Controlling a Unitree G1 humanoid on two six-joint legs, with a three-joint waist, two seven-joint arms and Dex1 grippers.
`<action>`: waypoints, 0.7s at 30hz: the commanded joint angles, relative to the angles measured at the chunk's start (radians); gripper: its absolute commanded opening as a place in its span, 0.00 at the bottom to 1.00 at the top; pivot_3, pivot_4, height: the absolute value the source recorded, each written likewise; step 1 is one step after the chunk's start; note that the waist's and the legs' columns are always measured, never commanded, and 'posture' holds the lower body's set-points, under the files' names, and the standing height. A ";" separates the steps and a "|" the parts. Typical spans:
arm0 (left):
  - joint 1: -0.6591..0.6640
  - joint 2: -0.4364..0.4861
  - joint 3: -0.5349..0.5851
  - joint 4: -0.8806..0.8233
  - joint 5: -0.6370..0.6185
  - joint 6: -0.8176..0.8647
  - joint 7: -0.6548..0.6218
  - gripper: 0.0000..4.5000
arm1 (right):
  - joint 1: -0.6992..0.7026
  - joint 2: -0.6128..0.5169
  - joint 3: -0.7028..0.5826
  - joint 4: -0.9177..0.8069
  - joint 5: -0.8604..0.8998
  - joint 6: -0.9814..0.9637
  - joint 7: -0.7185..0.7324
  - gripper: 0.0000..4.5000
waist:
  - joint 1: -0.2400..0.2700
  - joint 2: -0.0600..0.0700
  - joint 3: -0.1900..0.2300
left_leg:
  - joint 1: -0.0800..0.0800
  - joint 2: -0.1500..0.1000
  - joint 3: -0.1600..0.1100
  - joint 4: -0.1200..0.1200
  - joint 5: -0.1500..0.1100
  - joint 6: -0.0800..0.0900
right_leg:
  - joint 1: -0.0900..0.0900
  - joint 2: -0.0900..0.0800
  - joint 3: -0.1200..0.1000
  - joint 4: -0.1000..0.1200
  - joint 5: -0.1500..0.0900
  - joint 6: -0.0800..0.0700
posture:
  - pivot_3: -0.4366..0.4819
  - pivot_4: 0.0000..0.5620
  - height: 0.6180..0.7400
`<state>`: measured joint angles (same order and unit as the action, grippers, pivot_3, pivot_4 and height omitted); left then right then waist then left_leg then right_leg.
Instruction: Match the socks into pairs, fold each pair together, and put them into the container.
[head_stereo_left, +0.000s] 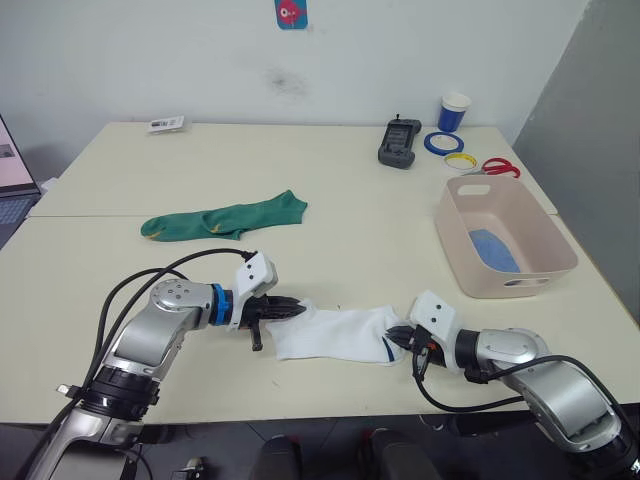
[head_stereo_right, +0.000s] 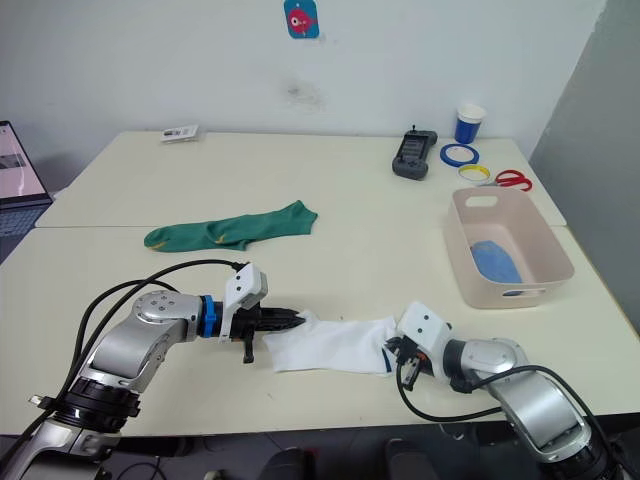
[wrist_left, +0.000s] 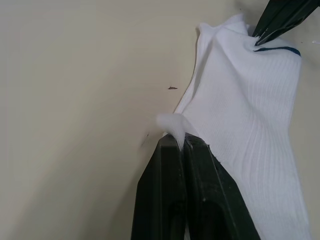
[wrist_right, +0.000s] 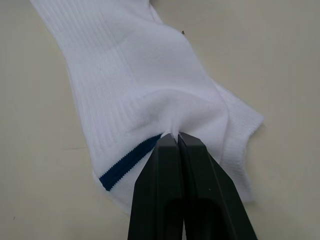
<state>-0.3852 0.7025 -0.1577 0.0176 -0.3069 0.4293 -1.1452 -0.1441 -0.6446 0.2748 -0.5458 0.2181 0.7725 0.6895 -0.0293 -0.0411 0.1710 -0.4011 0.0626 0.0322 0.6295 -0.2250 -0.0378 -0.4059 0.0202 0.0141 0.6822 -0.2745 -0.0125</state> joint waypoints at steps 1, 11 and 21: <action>-0.002 0.005 0.038 -0.039 -0.024 0.003 0.001 0.00 | -0.008 -0.002 -0.026 -0.025 0.016 -0.010 0.005 0.00 | 0.000 0.000 0.000 | 0.000 0.000 0.000 0.000 0.000 0.000 | 0.000 0.000 0.000 0.000 0.000 0.000 | 0.48 0.27 1.00; 0.086 0.051 0.166 -0.245 -0.154 0.221 0.067 0.00 | -0.171 -0.079 -0.086 0.042 0.042 -0.051 0.102 0.00 | -0.006 0.000 0.000 | 0.001 0.001 -0.001 0.000 0.000 0.000 | 0.000 0.000 0.001 0.000 0.000 0.000 | 0.48 0.27 1.00; 0.353 -0.170 0.269 -0.634 -0.341 0.532 0.478 0.00 | -0.528 0.002 0.086 0.556 -0.059 -0.392 0.364 0.00 | -0.004 0.000 0.000 | 0.001 0.000 -0.001 0.000 0.000 0.000 | 0.000 -0.001 0.002 0.000 0.000 0.001 | 0.48 0.27 1.00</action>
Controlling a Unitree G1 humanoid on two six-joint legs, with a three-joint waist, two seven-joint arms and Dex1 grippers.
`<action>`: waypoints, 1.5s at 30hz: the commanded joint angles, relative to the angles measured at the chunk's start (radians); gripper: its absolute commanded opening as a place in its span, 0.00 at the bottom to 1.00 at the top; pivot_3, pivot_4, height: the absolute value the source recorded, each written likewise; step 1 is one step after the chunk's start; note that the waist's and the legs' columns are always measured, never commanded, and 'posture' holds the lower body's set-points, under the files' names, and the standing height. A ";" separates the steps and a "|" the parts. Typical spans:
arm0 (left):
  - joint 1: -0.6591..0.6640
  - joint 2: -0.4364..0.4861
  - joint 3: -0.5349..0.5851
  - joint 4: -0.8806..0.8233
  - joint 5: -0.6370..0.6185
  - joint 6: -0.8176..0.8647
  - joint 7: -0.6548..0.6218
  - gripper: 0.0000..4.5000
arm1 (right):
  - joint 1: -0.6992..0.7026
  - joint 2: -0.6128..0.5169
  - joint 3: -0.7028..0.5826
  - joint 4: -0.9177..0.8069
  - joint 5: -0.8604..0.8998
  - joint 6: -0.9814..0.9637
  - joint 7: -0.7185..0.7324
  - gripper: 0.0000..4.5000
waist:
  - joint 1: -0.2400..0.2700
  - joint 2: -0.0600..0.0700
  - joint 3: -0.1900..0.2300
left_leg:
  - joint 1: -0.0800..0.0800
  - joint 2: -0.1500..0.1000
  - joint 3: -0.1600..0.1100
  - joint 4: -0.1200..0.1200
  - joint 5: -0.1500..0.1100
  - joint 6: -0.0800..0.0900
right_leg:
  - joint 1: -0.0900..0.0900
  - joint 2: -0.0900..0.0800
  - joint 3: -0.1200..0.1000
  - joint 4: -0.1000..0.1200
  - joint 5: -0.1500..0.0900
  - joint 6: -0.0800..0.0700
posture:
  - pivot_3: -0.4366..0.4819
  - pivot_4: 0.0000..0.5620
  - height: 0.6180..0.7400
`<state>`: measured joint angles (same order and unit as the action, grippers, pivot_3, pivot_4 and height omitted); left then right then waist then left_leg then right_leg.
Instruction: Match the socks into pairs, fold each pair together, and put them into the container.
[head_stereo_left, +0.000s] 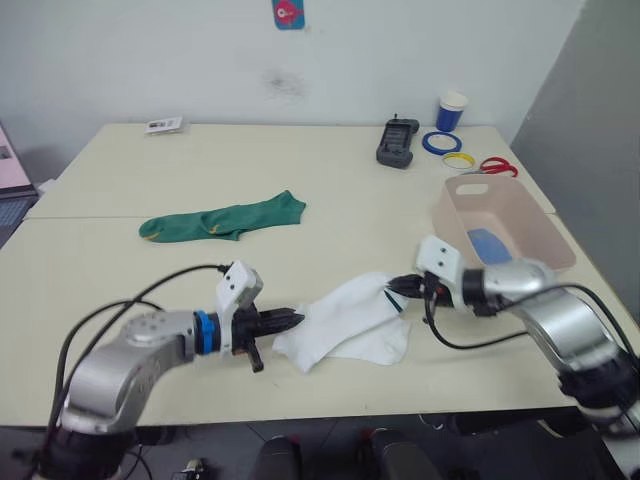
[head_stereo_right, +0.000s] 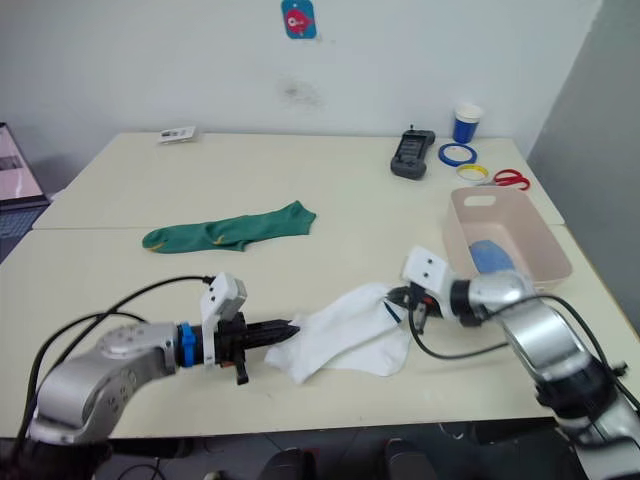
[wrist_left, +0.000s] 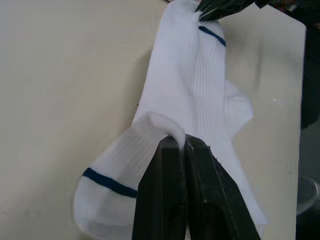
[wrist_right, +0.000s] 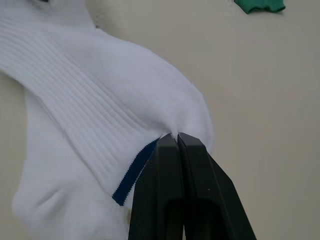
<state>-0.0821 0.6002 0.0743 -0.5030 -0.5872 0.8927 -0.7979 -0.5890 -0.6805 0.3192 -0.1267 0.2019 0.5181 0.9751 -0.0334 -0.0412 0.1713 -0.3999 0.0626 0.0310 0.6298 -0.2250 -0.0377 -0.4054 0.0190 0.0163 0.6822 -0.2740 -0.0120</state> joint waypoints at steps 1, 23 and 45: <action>0.078 -0.088 0.036 -0.149 -0.083 0.089 0.154 0.00 | -0.113 0.056 0.064 0.197 -0.063 -0.192 0.106 0.00 | 0.000 0.000 0.000 | 0.000 0.000 0.000 0.000 0.000 0.000 | 0.000 0.000 0.000 0.000 0.000 0.000 | 0.48 0.27 1.00; 0.099 0.244 0.119 -0.082 -0.299 0.129 -0.112 0.79 | 0.022 0.114 -0.077 0.016 0.054 -0.121 0.205 0.79 | 0.010 0.002 0.001 | 0.000 0.000 -0.003 0.000 0.000 0.000 | 0.000 -0.002 -0.004 0.001 -0.001 -0.002 | 0.48 0.27 1.00; -0.698 -0.159 -0.403 1.097 0.464 -0.715 -0.333 0.70 | 0.220 0.193 0.275 0.052 -0.315 -0.598 0.103 0.70 | 0.001 0.002 0.001 | 0.000 0.002 0.001 0.001 0.000 0.000 | 0.000 0.011 -0.001 0.001 0.000 -0.001 | 0.48 0.27 1.00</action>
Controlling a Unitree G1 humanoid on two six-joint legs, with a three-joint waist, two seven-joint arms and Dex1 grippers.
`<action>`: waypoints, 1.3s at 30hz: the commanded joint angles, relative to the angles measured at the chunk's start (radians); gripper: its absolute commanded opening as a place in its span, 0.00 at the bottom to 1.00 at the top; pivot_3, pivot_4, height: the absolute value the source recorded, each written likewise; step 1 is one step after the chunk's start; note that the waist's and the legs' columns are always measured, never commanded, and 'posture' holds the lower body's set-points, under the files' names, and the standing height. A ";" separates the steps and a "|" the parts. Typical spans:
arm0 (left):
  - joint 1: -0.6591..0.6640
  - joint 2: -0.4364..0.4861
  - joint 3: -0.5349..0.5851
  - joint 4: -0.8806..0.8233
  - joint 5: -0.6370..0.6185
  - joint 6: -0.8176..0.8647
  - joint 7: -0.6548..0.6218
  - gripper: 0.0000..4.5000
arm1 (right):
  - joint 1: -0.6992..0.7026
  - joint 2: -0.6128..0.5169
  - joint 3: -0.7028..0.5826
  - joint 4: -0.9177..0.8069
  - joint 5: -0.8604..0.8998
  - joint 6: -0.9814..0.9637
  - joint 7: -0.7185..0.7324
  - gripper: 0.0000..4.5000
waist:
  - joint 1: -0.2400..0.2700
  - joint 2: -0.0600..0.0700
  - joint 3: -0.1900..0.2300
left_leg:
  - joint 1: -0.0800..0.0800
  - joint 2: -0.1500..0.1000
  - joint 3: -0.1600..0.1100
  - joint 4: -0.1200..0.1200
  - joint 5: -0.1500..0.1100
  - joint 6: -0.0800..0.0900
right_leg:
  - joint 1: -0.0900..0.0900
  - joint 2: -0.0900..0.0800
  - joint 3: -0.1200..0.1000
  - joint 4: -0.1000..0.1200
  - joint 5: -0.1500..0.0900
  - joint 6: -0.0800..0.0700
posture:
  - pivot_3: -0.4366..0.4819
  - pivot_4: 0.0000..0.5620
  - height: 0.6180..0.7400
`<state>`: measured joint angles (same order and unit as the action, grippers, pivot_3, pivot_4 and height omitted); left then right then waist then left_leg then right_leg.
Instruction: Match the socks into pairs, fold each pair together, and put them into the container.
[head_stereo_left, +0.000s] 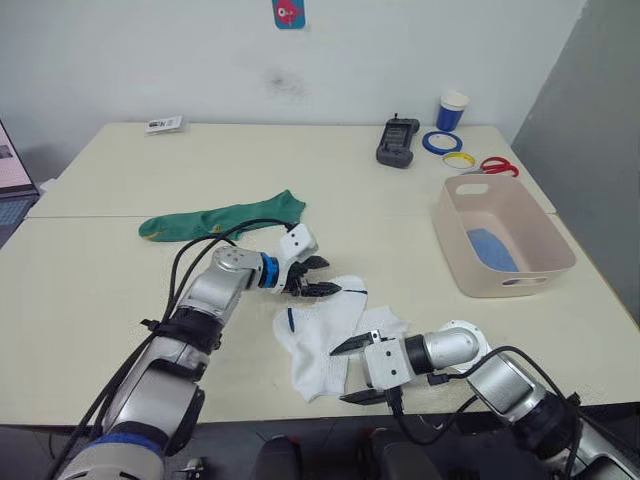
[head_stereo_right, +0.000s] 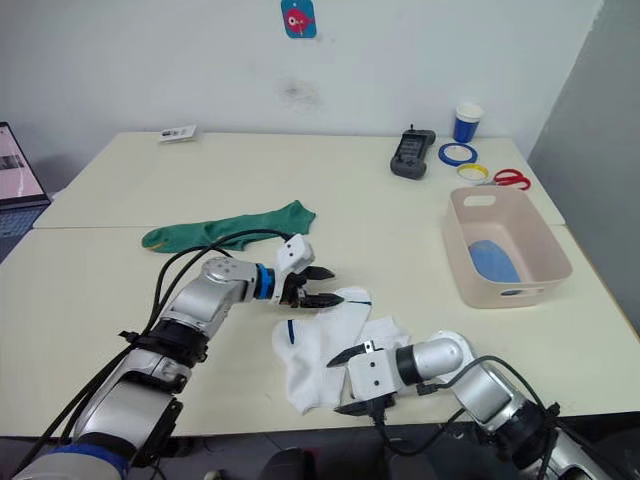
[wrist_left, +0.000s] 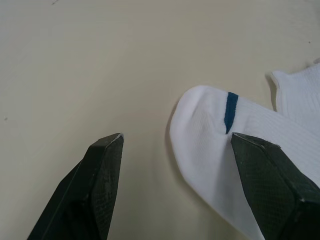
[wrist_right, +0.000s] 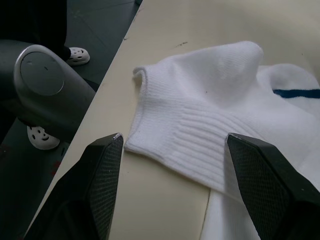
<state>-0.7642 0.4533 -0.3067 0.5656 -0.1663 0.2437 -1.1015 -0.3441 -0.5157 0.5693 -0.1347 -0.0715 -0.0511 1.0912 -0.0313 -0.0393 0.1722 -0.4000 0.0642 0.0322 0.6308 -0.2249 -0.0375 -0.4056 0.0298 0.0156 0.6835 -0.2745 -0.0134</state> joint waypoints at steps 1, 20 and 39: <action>-0.015 -0.015 -0.021 0.034 0.049 -0.072 -0.040 0.65 | -0.035 0.037 0.024 0.071 -0.041 -0.033 -0.013 0.66 | -0.002 0.000 0.000 | 0.000 0.000 0.000 0.000 0.000 0.000 | 0.000 0.000 0.000 0.000 0.000 0.000 | 0.48 0.27 1.00; 0.150 0.075 0.146 -0.254 -0.009 0.079 -0.012 0.00 | 0.005 -0.105 -0.164 -0.173 0.201 0.079 0.090 0.00 | 0.000 0.000 0.000 | 0.000 0.000 0.000 0.001 0.000 0.000 | 0.000 -0.001 0.000 0.003 0.000 0.000 | 0.48 0.27 1.00; 0.725 0.045 0.361 -1.128 -0.235 0.598 0.419 0.11 | -0.081 -0.225 -0.322 0.160 0.268 -0.042 0.241 0.15 | 0.002 0.000 0.000 | 0.001 -0.001 -0.002 0.000 0.000 0.000 | 0.001 -0.009 0.000 0.003 0.000 0.000 | 0.48 0.27 1.00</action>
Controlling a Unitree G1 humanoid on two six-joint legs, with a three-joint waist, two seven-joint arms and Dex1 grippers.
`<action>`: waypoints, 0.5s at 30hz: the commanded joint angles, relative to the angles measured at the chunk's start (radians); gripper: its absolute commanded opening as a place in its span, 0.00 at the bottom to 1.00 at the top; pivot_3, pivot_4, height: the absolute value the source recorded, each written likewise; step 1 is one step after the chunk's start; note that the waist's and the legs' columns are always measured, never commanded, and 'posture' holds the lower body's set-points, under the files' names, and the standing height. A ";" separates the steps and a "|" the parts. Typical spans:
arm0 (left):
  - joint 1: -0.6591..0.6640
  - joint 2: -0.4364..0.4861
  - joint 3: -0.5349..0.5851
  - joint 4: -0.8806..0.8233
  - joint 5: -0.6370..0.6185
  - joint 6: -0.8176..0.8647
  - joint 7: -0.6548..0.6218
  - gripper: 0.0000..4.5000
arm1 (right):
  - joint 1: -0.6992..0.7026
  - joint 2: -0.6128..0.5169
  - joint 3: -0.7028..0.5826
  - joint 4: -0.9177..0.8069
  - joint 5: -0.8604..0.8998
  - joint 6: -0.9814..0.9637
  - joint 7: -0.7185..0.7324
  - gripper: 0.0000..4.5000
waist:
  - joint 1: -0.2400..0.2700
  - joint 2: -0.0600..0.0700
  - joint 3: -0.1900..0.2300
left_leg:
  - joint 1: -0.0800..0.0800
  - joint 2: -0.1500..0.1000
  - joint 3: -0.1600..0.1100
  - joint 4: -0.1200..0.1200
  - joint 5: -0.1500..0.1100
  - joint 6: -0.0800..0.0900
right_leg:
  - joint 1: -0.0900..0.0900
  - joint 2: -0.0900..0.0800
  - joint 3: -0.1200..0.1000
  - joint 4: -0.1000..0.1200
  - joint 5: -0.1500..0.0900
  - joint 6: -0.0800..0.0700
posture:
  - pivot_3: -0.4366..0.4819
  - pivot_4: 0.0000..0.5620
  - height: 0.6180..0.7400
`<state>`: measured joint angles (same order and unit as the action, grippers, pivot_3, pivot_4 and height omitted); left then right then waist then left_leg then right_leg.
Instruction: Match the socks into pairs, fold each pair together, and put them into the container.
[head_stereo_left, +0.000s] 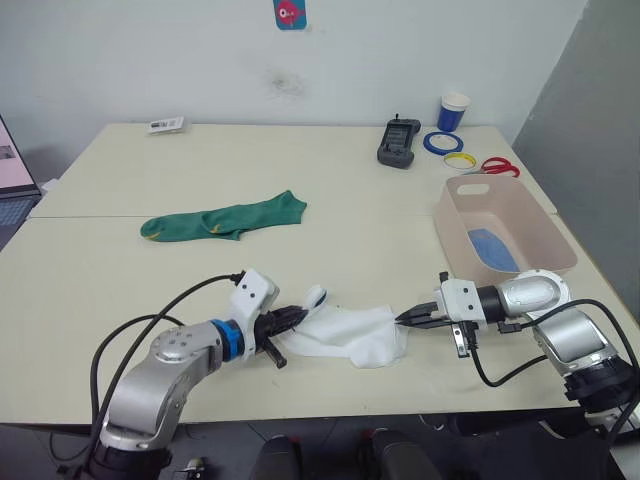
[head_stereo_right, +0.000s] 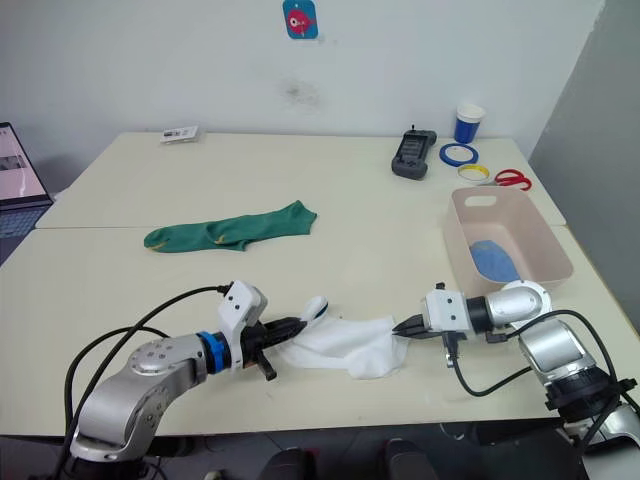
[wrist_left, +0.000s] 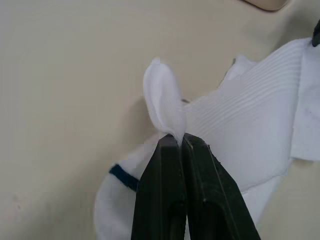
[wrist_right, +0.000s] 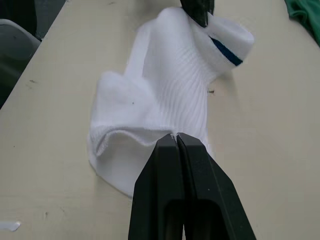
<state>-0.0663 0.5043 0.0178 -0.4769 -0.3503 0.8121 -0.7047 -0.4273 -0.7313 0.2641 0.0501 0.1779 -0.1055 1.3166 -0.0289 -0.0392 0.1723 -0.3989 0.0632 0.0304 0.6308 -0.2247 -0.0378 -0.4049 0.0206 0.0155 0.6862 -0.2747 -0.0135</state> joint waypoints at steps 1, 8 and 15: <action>0.043 0.001 0.050 -0.099 -0.071 0.042 0.019 0.16 | 0.018 -0.018 -0.025 -0.040 0.026 0.033 0.013 0.23 | 0.000 0.000 0.000 | 0.000 0.000 0.000 0.000 0.000 0.000 | 0.000 0.000 0.000 0.000 0.000 0.000 | 0.48 0.27 1.00; 0.016 0.171 0.201 0.003 -0.215 0.079 -0.127 0.64 | 0.151 -0.040 -0.168 -0.232 0.161 0.397 -0.149 0.78 | 0.000 0.000 0.000 | 0.000 0.000 -0.001 0.000 0.000 0.000 | 0.000 0.000 0.000 0.000 0.000 0.000 | 0.48 0.27 1.00; -0.173 0.212 0.122 0.288 -0.153 -0.054 -0.197 0.71 | 0.228 0.111 -0.267 -0.488 0.337 0.961 -0.546 0.79 | 0.002 0.000 0.000 | 0.000 0.000 -0.001 -0.001 0.000 0.000 | 0.000 0.000 -0.001 0.000 0.000 -0.001 | 0.48 0.27 1.00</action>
<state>-0.2047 0.7195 0.1701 -0.2324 -0.5278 0.8114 -0.8876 -0.2023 -0.6455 0.0441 -0.3790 0.4662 0.7450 0.8653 -0.0270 -0.0392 0.1722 -0.3992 0.0630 0.0297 0.6297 -0.2248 -0.0380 -0.4053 0.0201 0.0149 0.6859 -0.2752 -0.0141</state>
